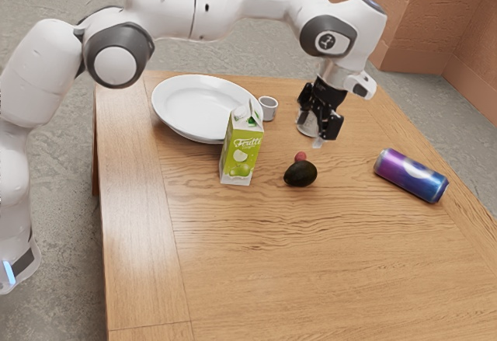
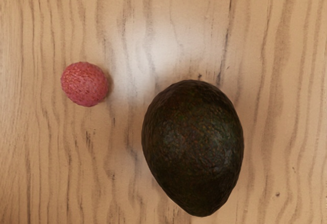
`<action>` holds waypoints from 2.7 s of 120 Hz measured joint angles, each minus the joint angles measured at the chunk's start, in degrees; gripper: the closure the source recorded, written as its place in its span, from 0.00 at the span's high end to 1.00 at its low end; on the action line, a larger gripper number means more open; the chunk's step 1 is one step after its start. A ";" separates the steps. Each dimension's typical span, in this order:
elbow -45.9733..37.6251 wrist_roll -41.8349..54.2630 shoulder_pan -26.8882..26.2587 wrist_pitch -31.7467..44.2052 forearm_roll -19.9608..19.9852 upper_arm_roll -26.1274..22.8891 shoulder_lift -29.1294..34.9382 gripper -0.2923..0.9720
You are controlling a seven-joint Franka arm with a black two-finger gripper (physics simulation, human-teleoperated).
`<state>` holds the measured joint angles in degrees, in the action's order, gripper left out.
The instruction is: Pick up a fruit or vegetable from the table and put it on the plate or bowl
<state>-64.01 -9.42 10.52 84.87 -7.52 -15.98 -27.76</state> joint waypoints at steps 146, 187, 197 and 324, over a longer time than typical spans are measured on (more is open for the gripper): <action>-11.81 2.74 3.18 8.75 1.37 -5.41 2.19 0.77; -12.17 2.81 2.79 10.76 1.50 -5.20 -1.36 0.79; -13.20 2.79 2.76 11.78 1.57 -5.17 -1.65 0.77; -24.84 5.15 1.94 4.29 3.00 19.95 21.79 0.39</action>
<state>-88.85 -4.27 12.47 89.16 -4.52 3.97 -5.97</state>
